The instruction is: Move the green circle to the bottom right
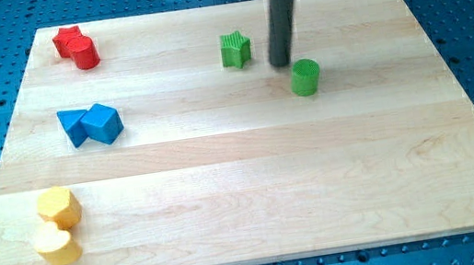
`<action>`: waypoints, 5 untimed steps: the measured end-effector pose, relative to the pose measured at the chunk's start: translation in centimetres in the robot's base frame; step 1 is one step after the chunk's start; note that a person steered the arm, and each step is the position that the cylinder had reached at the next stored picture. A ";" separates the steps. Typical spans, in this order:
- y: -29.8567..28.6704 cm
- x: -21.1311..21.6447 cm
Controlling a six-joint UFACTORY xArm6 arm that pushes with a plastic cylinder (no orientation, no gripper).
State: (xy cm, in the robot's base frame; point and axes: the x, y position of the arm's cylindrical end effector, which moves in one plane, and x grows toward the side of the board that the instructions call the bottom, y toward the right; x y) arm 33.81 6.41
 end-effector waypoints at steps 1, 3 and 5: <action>1.1 0.3; 3.8 5.1; 4.3 11.9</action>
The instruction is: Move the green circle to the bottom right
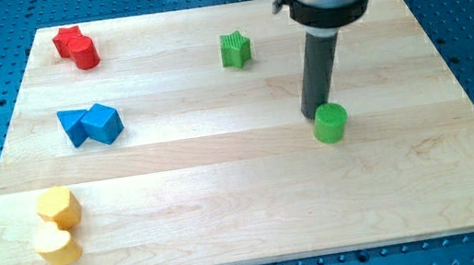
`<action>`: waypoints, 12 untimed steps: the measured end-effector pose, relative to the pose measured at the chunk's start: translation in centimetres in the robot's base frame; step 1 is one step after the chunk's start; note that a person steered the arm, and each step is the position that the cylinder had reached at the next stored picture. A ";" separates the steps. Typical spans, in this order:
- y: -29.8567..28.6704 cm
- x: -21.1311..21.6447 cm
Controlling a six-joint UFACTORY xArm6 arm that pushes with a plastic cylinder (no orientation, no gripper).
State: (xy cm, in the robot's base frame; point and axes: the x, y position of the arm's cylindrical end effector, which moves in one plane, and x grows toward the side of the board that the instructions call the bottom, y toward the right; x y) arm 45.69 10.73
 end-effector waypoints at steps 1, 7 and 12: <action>0.7 3.8; 2.3 8.0; 9.6 0.9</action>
State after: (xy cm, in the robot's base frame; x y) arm 46.64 20.35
